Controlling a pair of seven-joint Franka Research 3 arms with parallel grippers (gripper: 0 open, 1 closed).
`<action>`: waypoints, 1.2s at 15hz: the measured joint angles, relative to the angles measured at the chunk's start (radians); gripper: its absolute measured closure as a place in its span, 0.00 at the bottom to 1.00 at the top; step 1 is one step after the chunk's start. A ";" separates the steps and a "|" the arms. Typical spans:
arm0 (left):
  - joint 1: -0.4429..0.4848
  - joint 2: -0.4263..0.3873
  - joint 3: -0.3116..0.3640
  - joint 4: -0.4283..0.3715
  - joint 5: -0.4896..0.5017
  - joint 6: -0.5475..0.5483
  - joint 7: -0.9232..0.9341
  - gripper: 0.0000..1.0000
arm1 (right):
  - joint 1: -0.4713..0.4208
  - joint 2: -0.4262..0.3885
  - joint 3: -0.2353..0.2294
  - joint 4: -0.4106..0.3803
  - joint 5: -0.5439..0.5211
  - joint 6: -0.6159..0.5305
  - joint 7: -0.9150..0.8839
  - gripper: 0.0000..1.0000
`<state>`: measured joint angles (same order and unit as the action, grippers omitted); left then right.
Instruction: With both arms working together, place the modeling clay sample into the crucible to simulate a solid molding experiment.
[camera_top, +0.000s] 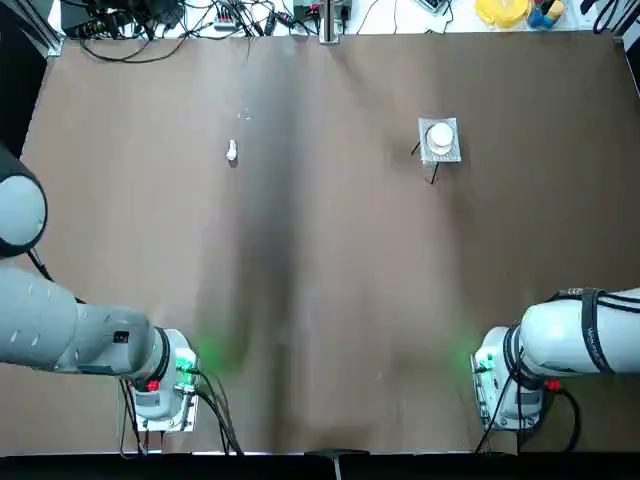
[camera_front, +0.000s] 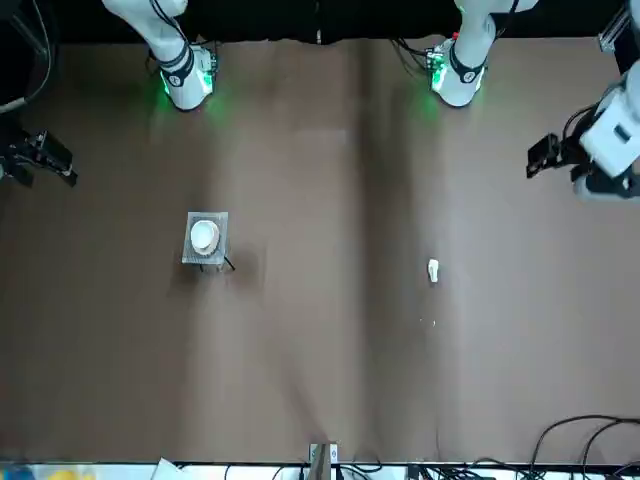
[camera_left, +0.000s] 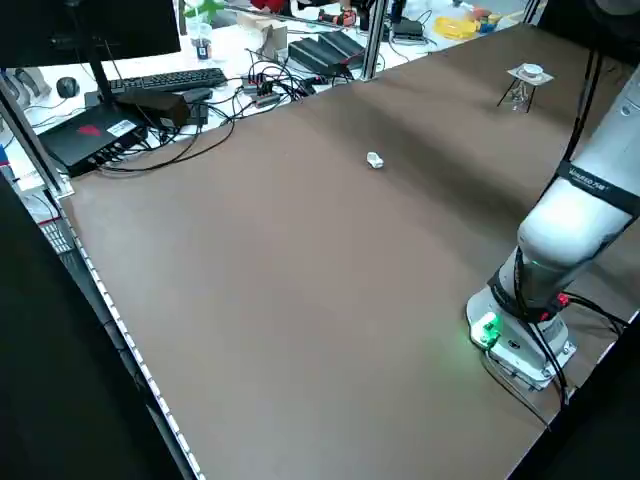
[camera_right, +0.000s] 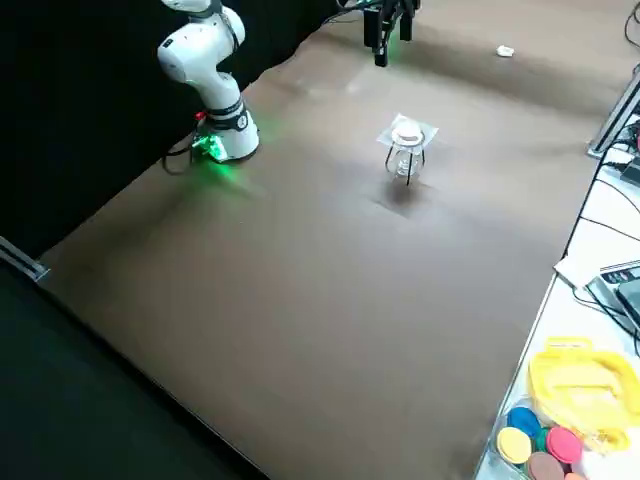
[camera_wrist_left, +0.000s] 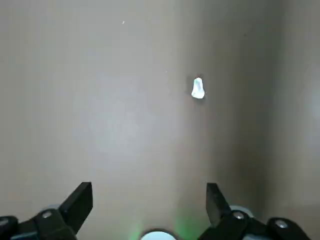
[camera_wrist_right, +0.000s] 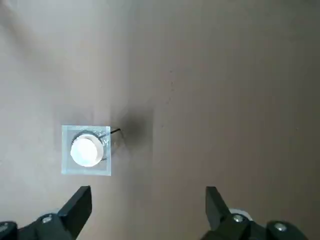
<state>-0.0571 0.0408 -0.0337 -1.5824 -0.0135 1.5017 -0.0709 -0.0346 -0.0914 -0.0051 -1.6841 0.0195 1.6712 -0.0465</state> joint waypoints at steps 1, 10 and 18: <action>-0.003 0.031 -0.001 -0.005 0.000 0.015 -0.050 0.00 | 0.000 0.000 0.000 -0.001 0.000 0.000 0.000 0.00; -0.102 0.316 -0.005 -0.161 -0.059 0.479 -0.261 0.00 | -0.022 0.000 -0.002 -0.003 0.003 -0.042 0.003 0.00; -0.145 0.464 -0.009 -0.425 -0.040 0.942 -0.245 0.01 | -0.024 0.000 0.001 -0.005 0.034 -0.072 -0.003 0.00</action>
<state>-0.2020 0.5043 -0.0424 -2.0076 -0.0538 2.4438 -0.3156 -0.0584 -0.0914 -0.0038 -1.6888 0.0534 1.5989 -0.0494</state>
